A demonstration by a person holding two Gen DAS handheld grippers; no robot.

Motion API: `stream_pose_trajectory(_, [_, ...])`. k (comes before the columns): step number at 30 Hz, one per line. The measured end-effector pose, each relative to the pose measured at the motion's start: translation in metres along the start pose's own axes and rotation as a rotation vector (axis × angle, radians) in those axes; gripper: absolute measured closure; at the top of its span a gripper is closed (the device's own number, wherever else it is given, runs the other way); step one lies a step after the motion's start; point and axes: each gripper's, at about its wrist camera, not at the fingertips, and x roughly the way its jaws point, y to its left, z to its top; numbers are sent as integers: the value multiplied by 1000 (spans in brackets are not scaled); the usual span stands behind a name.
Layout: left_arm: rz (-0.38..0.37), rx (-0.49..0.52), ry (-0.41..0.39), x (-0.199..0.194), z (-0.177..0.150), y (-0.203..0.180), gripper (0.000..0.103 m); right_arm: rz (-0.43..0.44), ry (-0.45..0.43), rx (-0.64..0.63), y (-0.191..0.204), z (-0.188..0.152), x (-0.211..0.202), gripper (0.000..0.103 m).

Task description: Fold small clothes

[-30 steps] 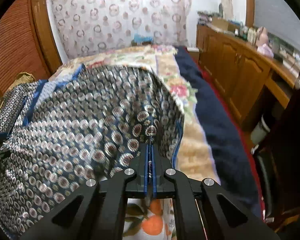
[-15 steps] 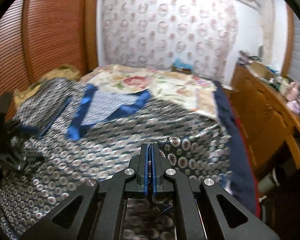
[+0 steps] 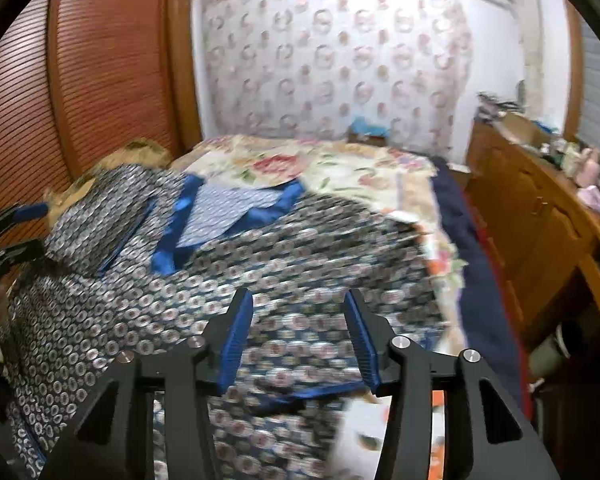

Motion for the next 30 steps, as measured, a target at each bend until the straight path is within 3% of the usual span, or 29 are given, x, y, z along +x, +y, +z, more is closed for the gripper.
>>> stream_pose_trajectory(6, [-22,6,-7,-9,1,-12,0,-130,73,97,-45,-14,20,51])
stream_pose_trajectory(14, [-47,36,-11,-11,-6,-28,0,-154,214,263,-78,-32,83,51])
stream_pose_trajectory(16, [-51,40,-12,-10,-7,-29,0,-169,210,253,-78,-30,86,62])
stream_pose_trajectory(18, [-52,38,-11,-10,-8,-29,0,-159,211,231,-73,-30,86,84])
stream_pose_trajectory(21, [-52,29,-7,-8,-10,-27,0,-161,218,167,-68,-26,87,96])
stream_pose_trajectory(25, [-44,12,-6,-9,-12,-19,0,-117,188,127,-63,-16,85,99])
stream_pose_trajectory(30, [-40,-30,-12,-11,-13,-6,0,-37,86,53,-35,17,62,99])
